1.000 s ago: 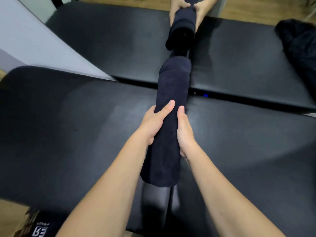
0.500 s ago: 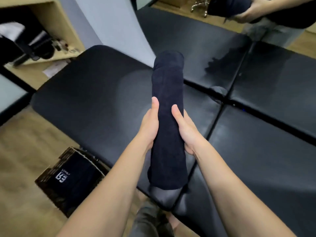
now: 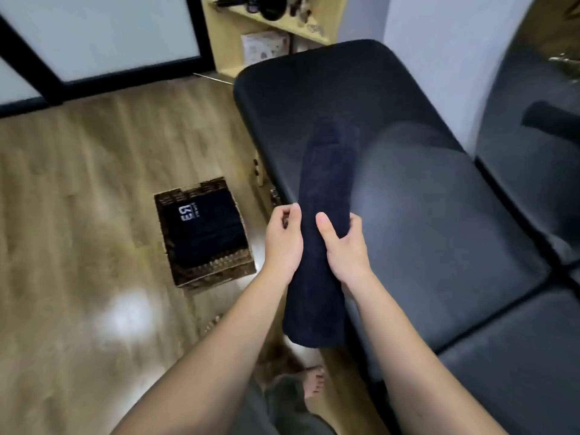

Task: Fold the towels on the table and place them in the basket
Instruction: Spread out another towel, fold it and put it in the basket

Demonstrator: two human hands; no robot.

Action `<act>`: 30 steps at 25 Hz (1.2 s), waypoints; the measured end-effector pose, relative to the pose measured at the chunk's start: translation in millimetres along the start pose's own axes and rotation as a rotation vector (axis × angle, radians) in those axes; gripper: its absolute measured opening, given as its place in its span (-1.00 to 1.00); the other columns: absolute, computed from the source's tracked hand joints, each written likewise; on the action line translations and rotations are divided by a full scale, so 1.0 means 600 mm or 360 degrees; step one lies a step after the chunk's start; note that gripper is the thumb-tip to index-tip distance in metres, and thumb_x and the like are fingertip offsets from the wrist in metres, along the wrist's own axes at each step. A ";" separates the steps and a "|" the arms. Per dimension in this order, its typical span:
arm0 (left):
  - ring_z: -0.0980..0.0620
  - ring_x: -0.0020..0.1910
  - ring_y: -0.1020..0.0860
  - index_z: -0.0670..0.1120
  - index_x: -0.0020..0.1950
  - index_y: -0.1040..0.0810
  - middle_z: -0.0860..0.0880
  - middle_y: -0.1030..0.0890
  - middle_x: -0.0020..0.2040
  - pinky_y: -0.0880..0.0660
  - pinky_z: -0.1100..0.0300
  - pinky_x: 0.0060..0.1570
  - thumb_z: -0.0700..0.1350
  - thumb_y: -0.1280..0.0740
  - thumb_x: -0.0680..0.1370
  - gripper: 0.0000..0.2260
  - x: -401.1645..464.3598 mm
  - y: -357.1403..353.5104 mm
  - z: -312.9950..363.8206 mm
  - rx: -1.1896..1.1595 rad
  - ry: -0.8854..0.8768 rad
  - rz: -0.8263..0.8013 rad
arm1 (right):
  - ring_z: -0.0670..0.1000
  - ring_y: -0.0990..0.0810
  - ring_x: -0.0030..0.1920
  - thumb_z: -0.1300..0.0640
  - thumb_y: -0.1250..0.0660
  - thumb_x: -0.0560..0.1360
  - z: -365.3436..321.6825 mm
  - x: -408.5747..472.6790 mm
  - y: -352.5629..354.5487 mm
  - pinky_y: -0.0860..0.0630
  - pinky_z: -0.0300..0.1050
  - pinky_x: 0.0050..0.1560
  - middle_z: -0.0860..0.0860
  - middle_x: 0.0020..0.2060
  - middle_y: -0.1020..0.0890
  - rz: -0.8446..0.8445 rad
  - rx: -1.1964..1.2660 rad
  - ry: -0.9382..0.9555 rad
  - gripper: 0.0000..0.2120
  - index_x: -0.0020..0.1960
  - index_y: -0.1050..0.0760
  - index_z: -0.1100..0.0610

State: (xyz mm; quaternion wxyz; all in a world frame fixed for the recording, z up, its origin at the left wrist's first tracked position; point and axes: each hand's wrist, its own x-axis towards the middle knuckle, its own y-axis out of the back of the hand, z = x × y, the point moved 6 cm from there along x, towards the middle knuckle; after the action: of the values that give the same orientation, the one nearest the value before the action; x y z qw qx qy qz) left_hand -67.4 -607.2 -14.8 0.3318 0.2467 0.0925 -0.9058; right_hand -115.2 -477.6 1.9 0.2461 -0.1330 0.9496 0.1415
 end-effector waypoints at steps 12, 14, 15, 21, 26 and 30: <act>-0.03 0.16 -0.64 0.01 0.18 -0.57 0.01 -0.68 0.14 -0.58 -0.03 0.19 0.14 -0.16 0.69 -0.71 0.171 0.381 -0.033 -0.0186 0.0352 0.0102 | -0.09 -0.59 0.22 -0.19 -0.44 0.51 -0.015 0.059 -0.417 -0.56 0.06 0.29 -0.11 0.29 -0.55 -0.0512 -0.0412 0.0067 -0.33 0.47 -0.19 -0.06; 0.03 0.12 -0.66 0.03 0.18 -0.55 0.04 -0.69 0.13 -0.60 -0.04 0.16 0.24 -0.19 0.65 -0.66 0.188 0.412 -0.023 -0.0205 0.0386 0.0056 | -0.09 -0.60 0.22 -0.19 -0.44 0.51 -0.025 0.070 -0.454 -0.57 0.06 0.28 -0.10 0.29 -0.55 -0.0565 -0.0463 0.0111 -0.33 0.47 -0.19 -0.05; 0.07 0.09 -0.67 0.03 0.22 -0.54 0.05 -0.68 0.14 -0.62 -0.02 0.12 0.26 -0.23 0.62 -0.64 0.195 0.426 -0.016 -0.0210 0.0396 0.0039 | -0.08 -0.61 0.22 -0.19 -0.44 0.51 -0.027 0.074 -0.470 -0.58 0.07 0.27 -0.09 0.29 -0.55 -0.0593 -0.0482 0.0124 -0.33 0.46 -0.19 -0.06; 0.07 0.38 -0.48 0.01 0.58 -0.12 0.06 -0.43 0.42 -0.46 0.01 0.37 0.18 -0.49 0.47 -0.17 0.260 0.525 0.048 0.0114 -0.0138 0.0272 | -0.12 -0.60 0.22 -0.18 -0.46 0.50 -0.022 0.093 -0.525 -0.57 0.06 0.27 -0.13 0.27 -0.56 -0.0868 -0.0805 0.0231 -0.33 0.47 -0.22 -0.04; -0.07 0.64 0.03 0.05 0.61 -0.19 0.02 -0.10 0.65 0.03 -0.25 0.52 0.52 -0.30 0.36 -0.05 0.284 0.548 0.103 0.2380 -0.0970 -0.0010 | 0.05 -0.48 0.34 -0.26 -0.44 0.47 -0.017 0.125 -0.545 -0.47 0.12 0.33 -0.02 0.40 -0.45 -0.1099 -0.1640 0.0627 -0.25 0.52 -0.17 -0.10; -0.02 0.58 -0.21 0.03 0.61 -0.19 0.03 -0.30 0.58 -0.17 -0.10 0.48 0.58 -0.28 0.29 0.04 0.314 0.503 0.036 0.2741 -0.0662 -0.0810 | 0.16 -0.42 0.34 -0.35 -0.37 0.47 -0.010 0.158 -0.577 -0.39 0.17 0.27 0.01 0.42 -0.42 -0.1292 -0.2152 0.0951 -0.22 0.54 -0.13 -0.11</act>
State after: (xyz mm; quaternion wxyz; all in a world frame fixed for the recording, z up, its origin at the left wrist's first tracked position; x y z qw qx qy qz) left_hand -4.5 -949.3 -93.3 -0.1656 0.2129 -0.6237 -0.7336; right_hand -85.8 -817.1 -111.4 -0.1165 -0.6145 0.5642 0.5390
